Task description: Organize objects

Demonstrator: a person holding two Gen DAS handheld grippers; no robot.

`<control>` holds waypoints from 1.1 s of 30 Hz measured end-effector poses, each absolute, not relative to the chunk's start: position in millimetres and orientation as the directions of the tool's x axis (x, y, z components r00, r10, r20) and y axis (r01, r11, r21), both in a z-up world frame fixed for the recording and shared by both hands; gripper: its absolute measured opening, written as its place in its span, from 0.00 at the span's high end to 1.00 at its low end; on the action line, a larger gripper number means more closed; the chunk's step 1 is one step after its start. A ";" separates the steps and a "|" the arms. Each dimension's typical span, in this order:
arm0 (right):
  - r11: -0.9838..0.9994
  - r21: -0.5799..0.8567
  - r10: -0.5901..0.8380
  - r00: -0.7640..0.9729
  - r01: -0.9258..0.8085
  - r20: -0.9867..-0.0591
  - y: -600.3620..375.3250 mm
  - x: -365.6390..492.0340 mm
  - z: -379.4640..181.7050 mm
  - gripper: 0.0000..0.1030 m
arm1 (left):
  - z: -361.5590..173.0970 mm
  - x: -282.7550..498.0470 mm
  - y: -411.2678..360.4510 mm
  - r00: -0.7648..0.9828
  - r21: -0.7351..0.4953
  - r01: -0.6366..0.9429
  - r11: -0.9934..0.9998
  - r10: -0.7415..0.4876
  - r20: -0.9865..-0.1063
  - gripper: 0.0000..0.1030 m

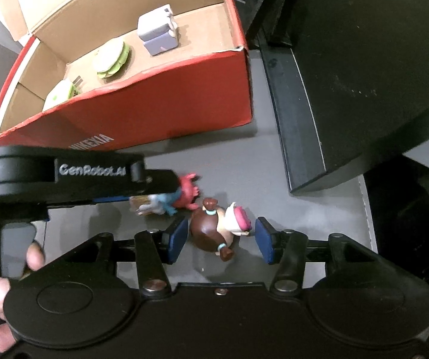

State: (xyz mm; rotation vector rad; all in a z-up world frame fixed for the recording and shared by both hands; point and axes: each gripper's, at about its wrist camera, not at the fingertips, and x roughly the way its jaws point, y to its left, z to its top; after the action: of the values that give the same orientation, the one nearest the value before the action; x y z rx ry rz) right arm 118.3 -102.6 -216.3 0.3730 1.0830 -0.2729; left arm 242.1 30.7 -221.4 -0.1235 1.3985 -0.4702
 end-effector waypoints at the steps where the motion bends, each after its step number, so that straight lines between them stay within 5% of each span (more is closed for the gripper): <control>1: 0.907 0.155 -0.038 0.444 0.391 -0.895 -101.8 118.3 -216.1 0.50 | -220.9 241.7 33.5 0.097 -0.352 0.242 0.904 -0.384 -0.918 0.59; 21: 0.949 -0.007 -0.135 0.388 0.314 -0.912 -81.0 134.7 -226.0 0.35 | -207.5 234.8 84.2 0.144 -0.240 0.237 0.941 -0.278 -0.950 0.60; 26: 0.950 -0.024 -0.152 0.392 0.312 -0.907 -80.2 135.4 -227.5 0.38 | -204.9 235.3 93.0 0.150 -0.214 0.229 0.950 -0.252 -0.956 0.59; 29: 0.949 -0.037 -0.169 0.402 0.315 -0.900 -80.2 132.2 -225.9 0.48 | -205.1 237.4 93.3 0.139 -0.210 0.214 0.954 -0.242 -0.960 0.54; 33: 0.948 -0.026 -0.162 0.409 0.317 -0.898 -80.5 129.2 -224.0 0.57 | -204.1 235.2 87.4 0.148 -0.187 0.225 0.956 -0.224 -0.963 0.35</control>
State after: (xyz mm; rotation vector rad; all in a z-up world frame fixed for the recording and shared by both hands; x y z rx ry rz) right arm 129.2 -80.5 -224.0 0.1568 1.1097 -0.3031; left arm 235.2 87.4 -204.1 0.0012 1.3855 -0.3226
